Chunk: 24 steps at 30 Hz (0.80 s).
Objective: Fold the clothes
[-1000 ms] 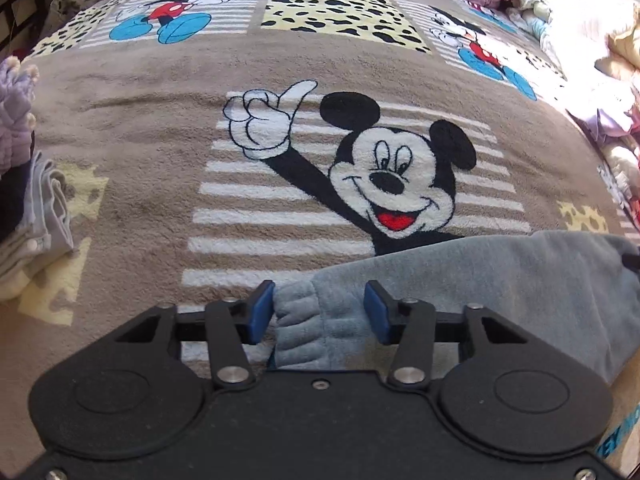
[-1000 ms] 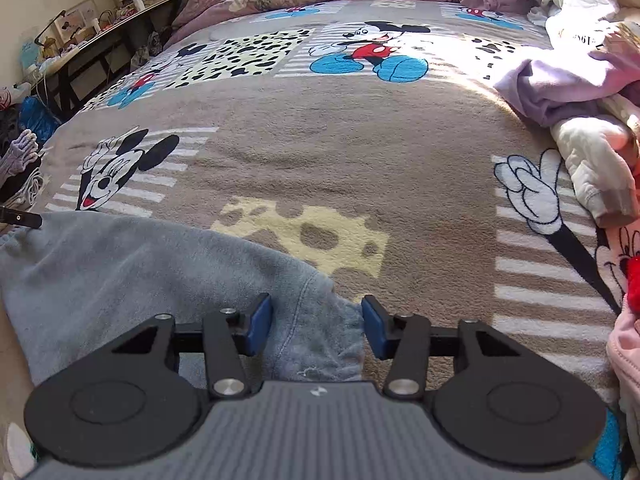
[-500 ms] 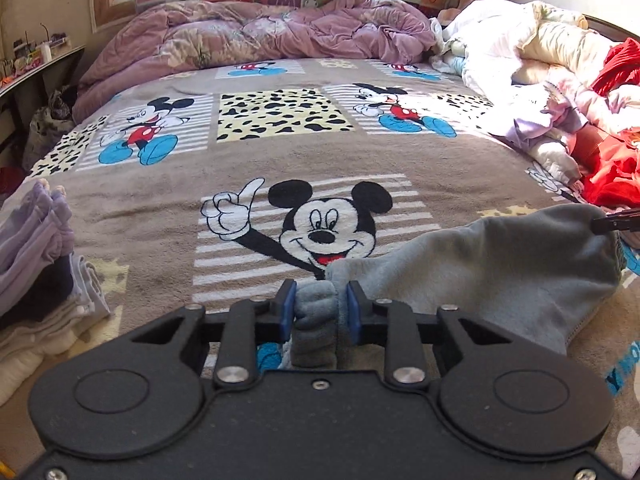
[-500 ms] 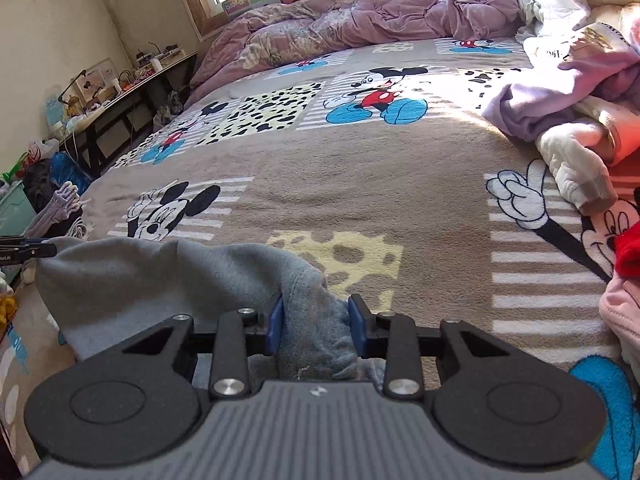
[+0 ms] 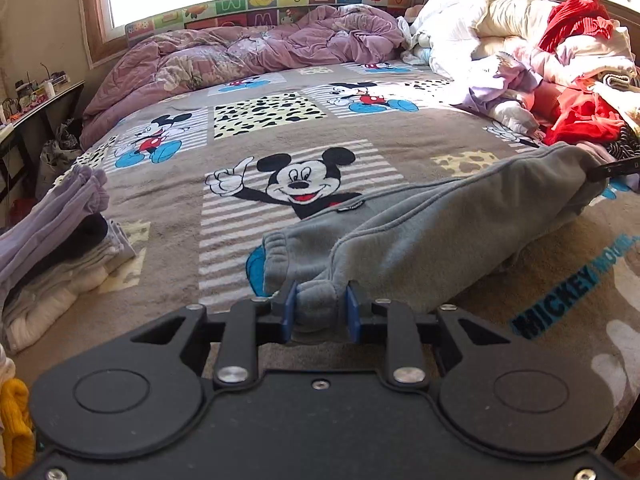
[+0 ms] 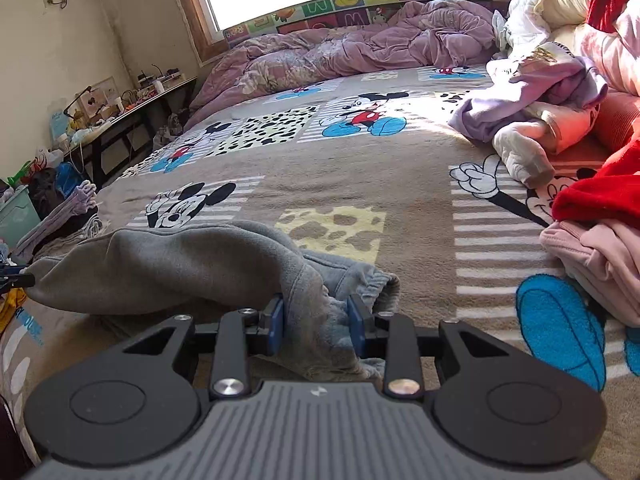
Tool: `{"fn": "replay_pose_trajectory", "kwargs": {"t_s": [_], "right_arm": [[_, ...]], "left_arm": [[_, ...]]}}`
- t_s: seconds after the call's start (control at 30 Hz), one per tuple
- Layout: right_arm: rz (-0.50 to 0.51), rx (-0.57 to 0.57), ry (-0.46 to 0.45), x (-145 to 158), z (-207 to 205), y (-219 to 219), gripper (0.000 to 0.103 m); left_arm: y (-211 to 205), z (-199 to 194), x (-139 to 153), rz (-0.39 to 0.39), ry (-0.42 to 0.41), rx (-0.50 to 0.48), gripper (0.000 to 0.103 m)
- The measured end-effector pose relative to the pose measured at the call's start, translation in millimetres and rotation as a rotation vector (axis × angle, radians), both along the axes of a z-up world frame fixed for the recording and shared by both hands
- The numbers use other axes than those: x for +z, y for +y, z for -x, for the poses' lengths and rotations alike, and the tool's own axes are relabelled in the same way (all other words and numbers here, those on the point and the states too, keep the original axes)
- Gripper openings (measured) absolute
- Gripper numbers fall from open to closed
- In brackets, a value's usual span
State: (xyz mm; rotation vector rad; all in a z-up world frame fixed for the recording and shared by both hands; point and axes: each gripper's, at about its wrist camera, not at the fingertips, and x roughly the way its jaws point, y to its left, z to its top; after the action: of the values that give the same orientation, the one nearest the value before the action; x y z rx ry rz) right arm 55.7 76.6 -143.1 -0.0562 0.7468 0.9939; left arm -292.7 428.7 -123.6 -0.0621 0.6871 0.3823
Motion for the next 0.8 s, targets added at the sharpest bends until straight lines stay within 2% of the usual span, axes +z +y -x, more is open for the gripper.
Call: {"fn": "replay_pose_trajectory", "kwargs": {"t_s": [0.17,0.3,0.37,0.43,0.47,0.57,0.67,0.73,0.77,0.8], "right_arm": [[0.014,-0.012,0.044,-19,29,-23,0.034],[0.06,-0.016,0.096,-32,45,-31,0.039],[0.073,-0.024,0.125,-36,52,-37,0.044],[0.068,-0.028,0.185,-39,57,-46,0.055],[0.067,-0.026,0.207,-41,61,-50,0.055],[0.062,-0.011,0.239,-37,70,-63,0.057],[0.018,-0.02,0.255,-27,71,-74,0.059],[-0.008,-0.046,0.256,-21,62,-75,0.059],[-0.011,-0.052,0.254,-20,58,-73,0.059],[-0.014,-0.055,0.252,-20,54,-68,0.059]], "left_arm": [[-16,20,-19,0.009,0.031,0.016,0.024],[-30,33,-33,0.014,0.054,0.026,0.024],[-36,40,-40,0.025,0.064,0.032,0.024],[-41,48,-46,0.046,0.079,0.045,0.024],[-43,53,-49,0.062,0.085,0.054,0.025],[-42,67,-50,0.139,0.07,0.088,0.026],[-38,83,-43,0.231,-0.001,0.156,0.028],[-29,89,-39,0.311,-0.068,0.216,0.035],[-25,89,-38,0.35,-0.095,0.249,0.044],[-20,89,-38,0.389,-0.122,0.282,0.047]]}}
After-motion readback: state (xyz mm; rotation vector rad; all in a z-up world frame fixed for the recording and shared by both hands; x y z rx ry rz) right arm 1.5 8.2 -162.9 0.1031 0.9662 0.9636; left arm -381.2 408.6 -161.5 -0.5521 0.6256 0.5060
